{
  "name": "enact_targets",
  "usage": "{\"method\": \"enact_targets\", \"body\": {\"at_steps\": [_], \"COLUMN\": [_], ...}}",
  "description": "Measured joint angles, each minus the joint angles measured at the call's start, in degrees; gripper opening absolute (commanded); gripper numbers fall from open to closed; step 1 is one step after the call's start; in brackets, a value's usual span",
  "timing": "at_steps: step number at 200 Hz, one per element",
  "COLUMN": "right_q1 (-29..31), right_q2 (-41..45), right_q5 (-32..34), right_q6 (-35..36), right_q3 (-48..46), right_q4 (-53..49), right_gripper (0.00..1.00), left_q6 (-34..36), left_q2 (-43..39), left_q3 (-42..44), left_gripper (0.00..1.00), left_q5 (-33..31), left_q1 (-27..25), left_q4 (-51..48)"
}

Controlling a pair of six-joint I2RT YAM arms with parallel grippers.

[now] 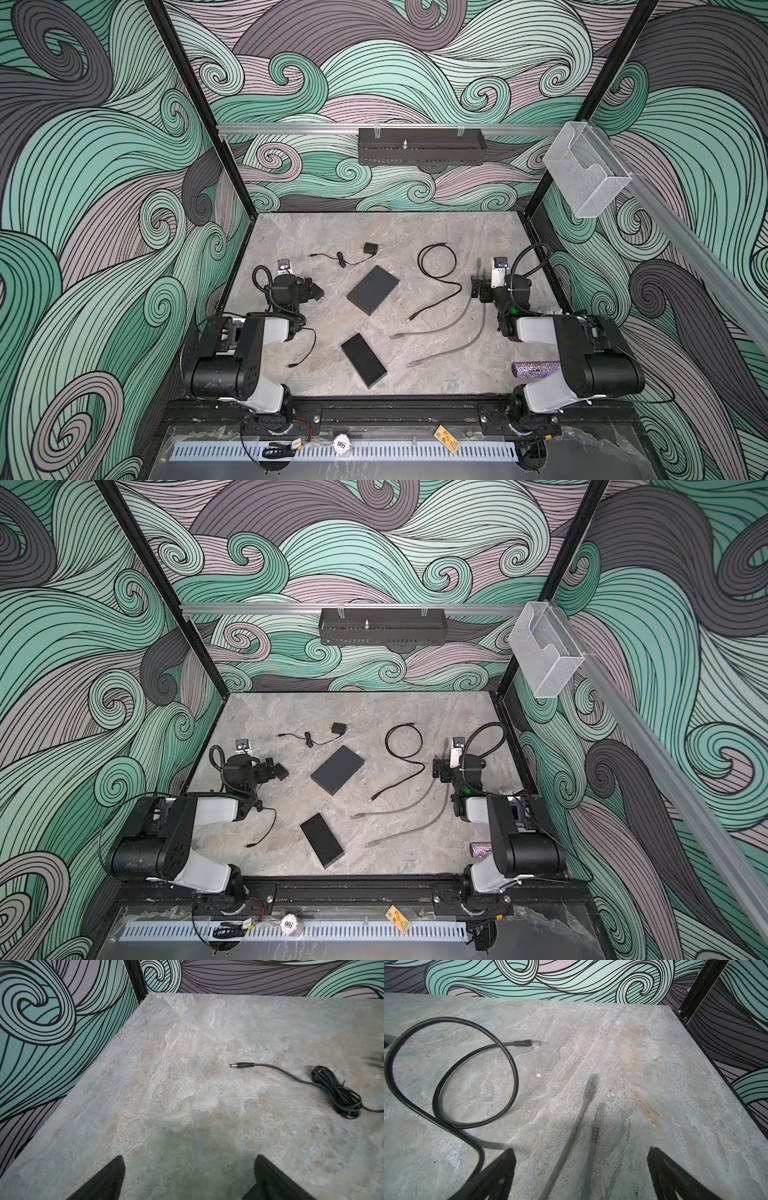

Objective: Insert the plug into the switch port

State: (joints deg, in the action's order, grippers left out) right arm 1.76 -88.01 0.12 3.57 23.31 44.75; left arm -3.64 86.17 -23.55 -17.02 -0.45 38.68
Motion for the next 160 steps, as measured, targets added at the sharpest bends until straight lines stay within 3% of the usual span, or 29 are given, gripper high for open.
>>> {"method": "enact_targets", "body": {"at_steps": [48,160], "right_q1": [3.2,3.8], "right_q2": [0.0,0.0], "right_q5": [3.0,5.9], "right_q6": [0.8,1.7], "right_q3": [-2.1,-3.0], "right_q4": [4.4,7.8], "right_gripper": [0.99,0.99], "left_q6": [0.0,0.0], "left_q2": [0.0,0.7], "left_q3": [0.0,-1.9], "left_gripper": [0.99,0.99], "left_q5": [-0.1,2.8], "left_q1": [0.0,1.1], "left_q4": [0.5,-0.1]}}
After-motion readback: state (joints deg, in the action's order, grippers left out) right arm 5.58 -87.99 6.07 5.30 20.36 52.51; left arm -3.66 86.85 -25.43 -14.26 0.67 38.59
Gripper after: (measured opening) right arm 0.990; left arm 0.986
